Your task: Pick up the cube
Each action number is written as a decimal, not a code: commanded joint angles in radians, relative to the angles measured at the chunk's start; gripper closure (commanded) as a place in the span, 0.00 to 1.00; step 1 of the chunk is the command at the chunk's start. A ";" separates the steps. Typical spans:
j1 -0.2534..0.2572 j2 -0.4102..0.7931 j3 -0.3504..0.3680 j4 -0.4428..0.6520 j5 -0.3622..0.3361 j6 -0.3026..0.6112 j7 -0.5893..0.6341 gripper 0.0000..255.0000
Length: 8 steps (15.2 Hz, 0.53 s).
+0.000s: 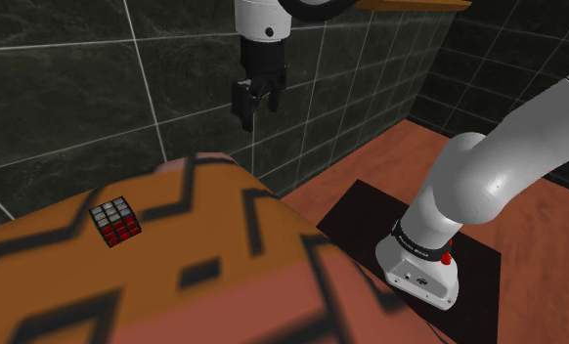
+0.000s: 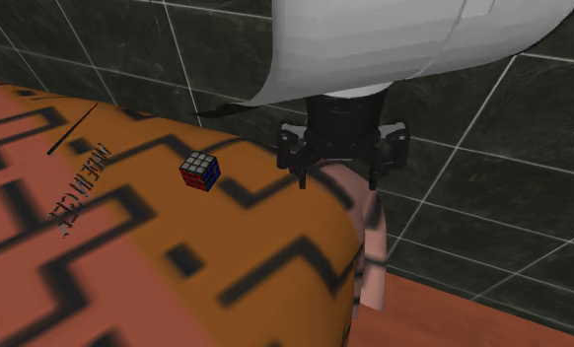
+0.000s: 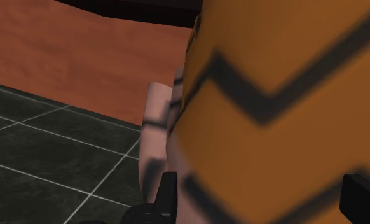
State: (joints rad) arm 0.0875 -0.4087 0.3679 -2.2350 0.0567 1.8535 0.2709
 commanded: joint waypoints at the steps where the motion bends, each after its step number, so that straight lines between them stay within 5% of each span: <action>1: 0.005 0.059 0.036 0.031 0.000 0.025 0.048 0.00; 8: 0.025 0.299 0.147 0.179 -0.056 0.090 0.219 0.00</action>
State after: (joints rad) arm 0.1094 -0.1474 0.5011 -2.0797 0.0125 1.9345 0.4645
